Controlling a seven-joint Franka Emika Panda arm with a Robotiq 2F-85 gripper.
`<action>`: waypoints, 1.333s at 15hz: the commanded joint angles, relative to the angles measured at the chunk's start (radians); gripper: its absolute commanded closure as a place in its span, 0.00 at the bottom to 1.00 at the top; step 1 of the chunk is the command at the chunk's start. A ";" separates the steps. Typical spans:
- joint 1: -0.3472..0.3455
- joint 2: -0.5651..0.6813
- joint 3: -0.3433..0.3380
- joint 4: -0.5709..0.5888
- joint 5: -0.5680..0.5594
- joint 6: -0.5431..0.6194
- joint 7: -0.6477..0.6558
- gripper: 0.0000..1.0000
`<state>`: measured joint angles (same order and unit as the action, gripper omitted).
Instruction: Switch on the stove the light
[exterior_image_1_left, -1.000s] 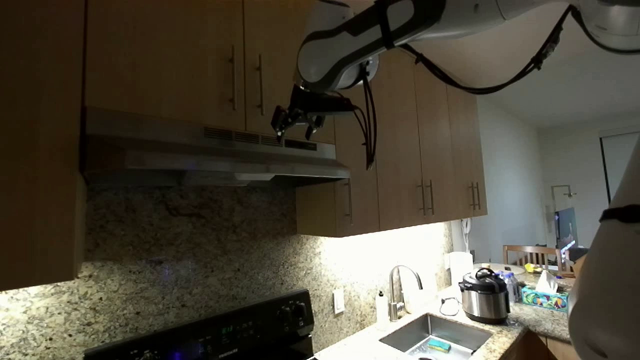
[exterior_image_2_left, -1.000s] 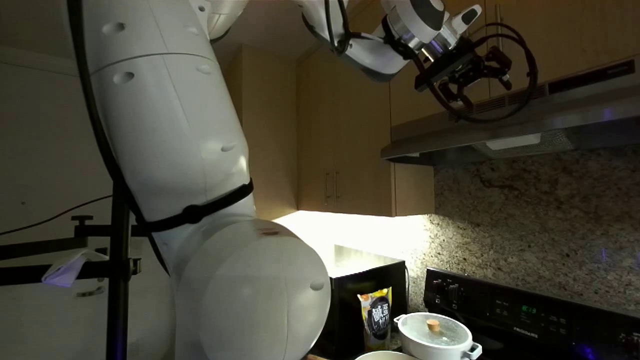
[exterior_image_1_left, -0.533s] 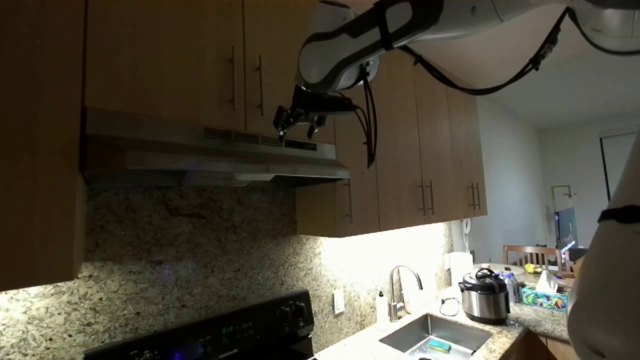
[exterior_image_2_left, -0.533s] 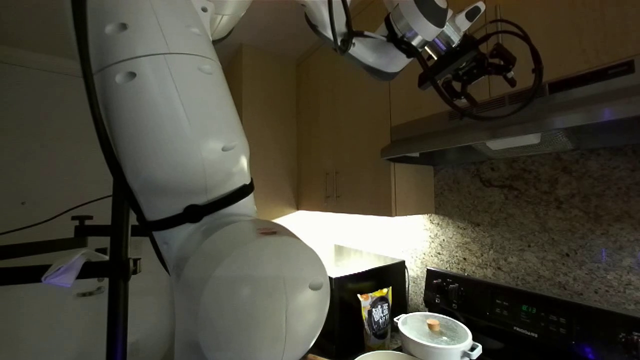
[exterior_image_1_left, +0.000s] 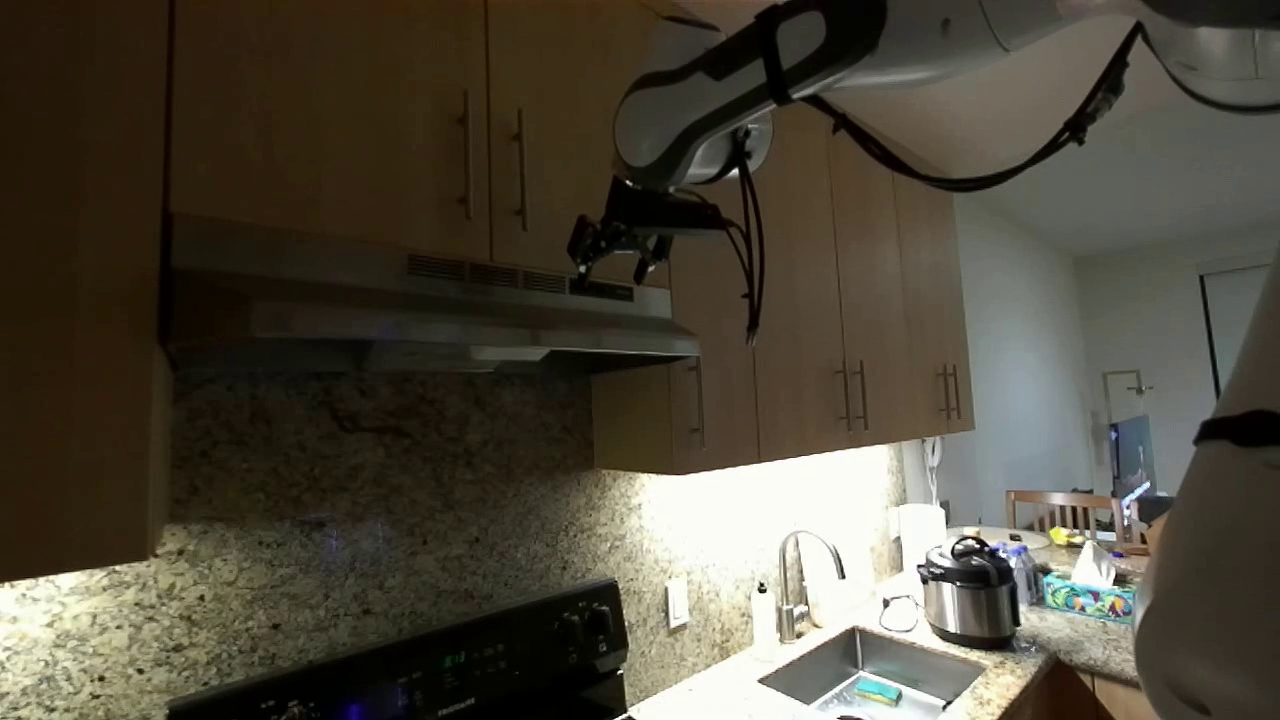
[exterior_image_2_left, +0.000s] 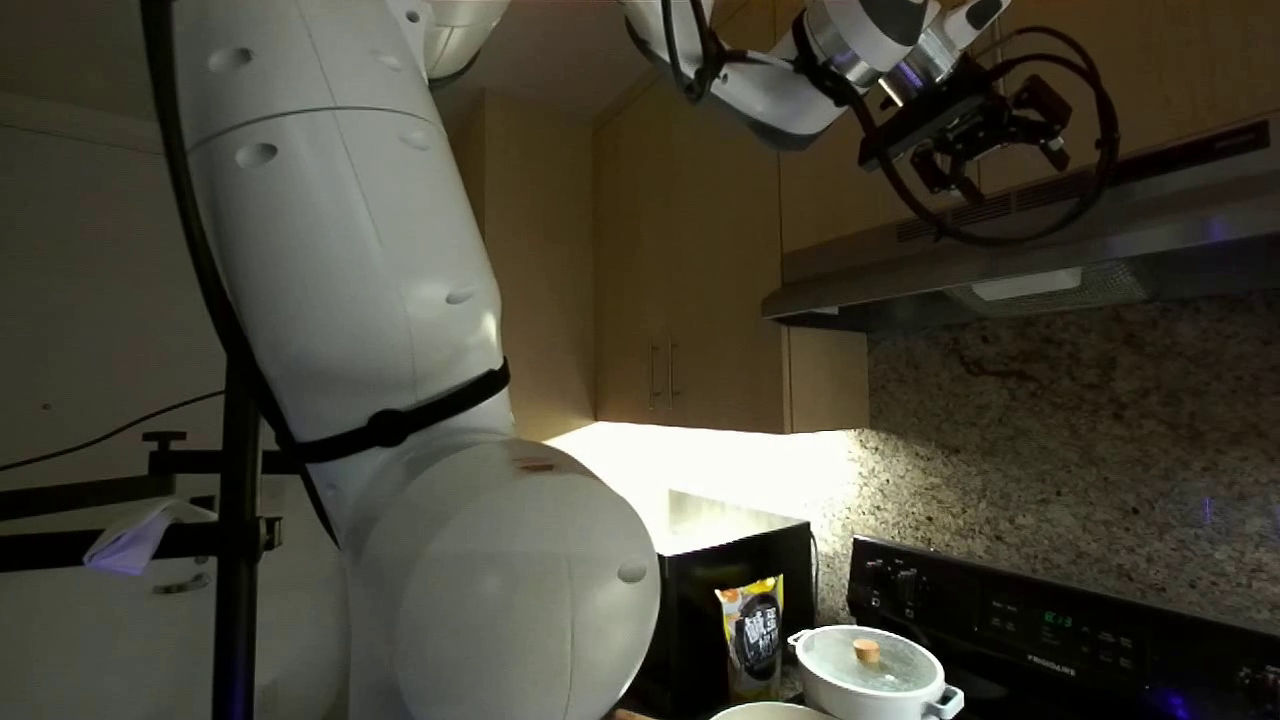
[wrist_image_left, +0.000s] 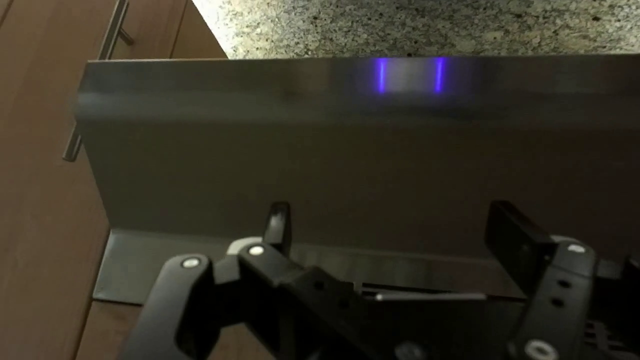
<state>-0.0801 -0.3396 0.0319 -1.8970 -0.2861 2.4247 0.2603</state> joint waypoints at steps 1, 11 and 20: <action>-0.004 0.027 -0.027 0.023 0.065 0.018 -0.029 0.00; 0.034 0.138 -0.087 0.148 0.231 0.051 -0.190 0.00; 0.016 0.129 -0.071 0.141 0.207 0.028 -0.148 0.00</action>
<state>-0.0602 -0.2132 -0.0415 -1.7603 -0.0819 2.4553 0.1151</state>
